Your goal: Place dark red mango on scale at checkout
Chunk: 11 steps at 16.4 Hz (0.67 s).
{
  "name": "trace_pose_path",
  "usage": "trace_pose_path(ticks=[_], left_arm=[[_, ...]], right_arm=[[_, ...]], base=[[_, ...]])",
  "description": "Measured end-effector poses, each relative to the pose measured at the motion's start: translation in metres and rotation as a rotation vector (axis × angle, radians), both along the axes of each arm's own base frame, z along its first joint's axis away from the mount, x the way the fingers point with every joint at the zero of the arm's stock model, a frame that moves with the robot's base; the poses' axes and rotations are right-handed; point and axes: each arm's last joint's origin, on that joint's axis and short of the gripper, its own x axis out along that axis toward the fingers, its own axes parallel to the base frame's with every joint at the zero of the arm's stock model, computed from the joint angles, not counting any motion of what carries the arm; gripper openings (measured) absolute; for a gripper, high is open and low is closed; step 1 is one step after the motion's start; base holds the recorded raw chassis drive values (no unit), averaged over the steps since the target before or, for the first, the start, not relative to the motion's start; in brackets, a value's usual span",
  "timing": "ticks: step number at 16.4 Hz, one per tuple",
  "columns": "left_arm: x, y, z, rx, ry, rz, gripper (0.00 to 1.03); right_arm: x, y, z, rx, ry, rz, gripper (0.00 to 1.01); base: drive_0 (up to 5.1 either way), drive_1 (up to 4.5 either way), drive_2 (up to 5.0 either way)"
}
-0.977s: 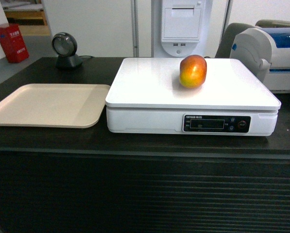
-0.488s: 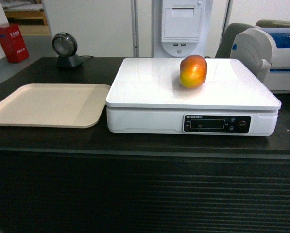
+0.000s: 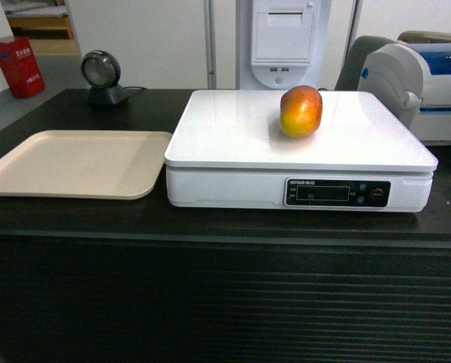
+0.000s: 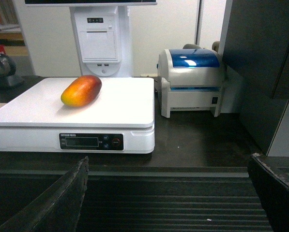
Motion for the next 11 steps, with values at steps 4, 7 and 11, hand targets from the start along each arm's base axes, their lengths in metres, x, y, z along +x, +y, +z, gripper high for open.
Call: trace_pose_path(ticks=[4,7,11], left_arm=[[-0.007,0.000,-0.006,0.004,0.000,0.000,0.02],[-0.011,0.000,-0.013,0.005,-0.012,-0.001,0.02],[-0.016,0.000,-0.013,0.005,-0.012,0.000,0.02]], right_arm=[[0.000,0.000,0.000,0.000,0.000,0.000,0.98],[0.000,0.000,0.000,0.000,0.000,0.000,0.98],[0.000,0.000,0.000,0.000,0.000,0.000,0.98]], base=[[0.0,0.00,0.0],[0.0,0.00,0.0],[0.0,0.00,0.0]])
